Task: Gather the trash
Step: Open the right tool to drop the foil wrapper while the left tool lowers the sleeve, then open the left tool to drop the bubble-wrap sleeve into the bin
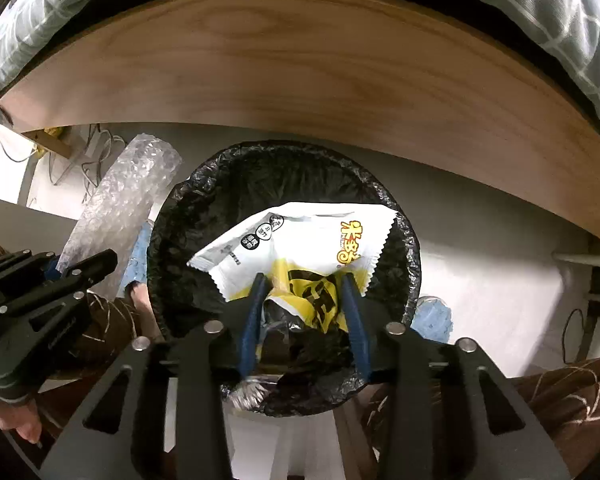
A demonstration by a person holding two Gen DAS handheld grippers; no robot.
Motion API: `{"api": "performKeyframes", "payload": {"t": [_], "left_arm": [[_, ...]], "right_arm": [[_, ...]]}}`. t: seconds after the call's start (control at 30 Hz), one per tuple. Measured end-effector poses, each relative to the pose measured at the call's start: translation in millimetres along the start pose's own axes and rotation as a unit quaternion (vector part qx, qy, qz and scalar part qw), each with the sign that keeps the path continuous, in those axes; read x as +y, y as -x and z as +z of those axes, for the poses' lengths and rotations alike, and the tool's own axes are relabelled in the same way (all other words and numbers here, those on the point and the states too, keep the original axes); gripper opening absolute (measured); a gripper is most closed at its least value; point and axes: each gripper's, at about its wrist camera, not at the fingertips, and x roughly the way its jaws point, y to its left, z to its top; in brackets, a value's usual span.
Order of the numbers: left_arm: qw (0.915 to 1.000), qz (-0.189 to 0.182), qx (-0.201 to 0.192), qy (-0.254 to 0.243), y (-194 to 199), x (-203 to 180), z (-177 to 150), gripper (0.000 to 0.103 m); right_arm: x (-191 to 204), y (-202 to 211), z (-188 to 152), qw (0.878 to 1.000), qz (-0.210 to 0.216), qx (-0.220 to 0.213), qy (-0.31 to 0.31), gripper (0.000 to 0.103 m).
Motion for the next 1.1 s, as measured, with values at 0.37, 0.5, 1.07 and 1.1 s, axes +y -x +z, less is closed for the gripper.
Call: {"api": "performKeyframes", "payload": {"t": [0.37,0.5,1.07,1.1], "left_arm": [[0.9993,-0.023,-0.003,-0.030,-1,-36,13,0.017],[0.9978,-0.028,-0.002,-0.059,0,-62,13,0.017],[0.9942,-0.021,-0.022,-0.103,4,-97,5,0.060],[0.9943,-0.021,-0.025,-0.101,5,-96,5,0.062]], "right_arm": [[-53,14,-16,0.996,-0.046,-0.021,-0.068,0.087],[-74,25,-27,0.992,-0.059,-0.033,-0.102,0.094],[-101,43,-43,0.985,-0.074,-0.057,-0.146,0.095],[-101,43,-42,0.985,-0.071,-0.056,-0.145,0.095]]}}
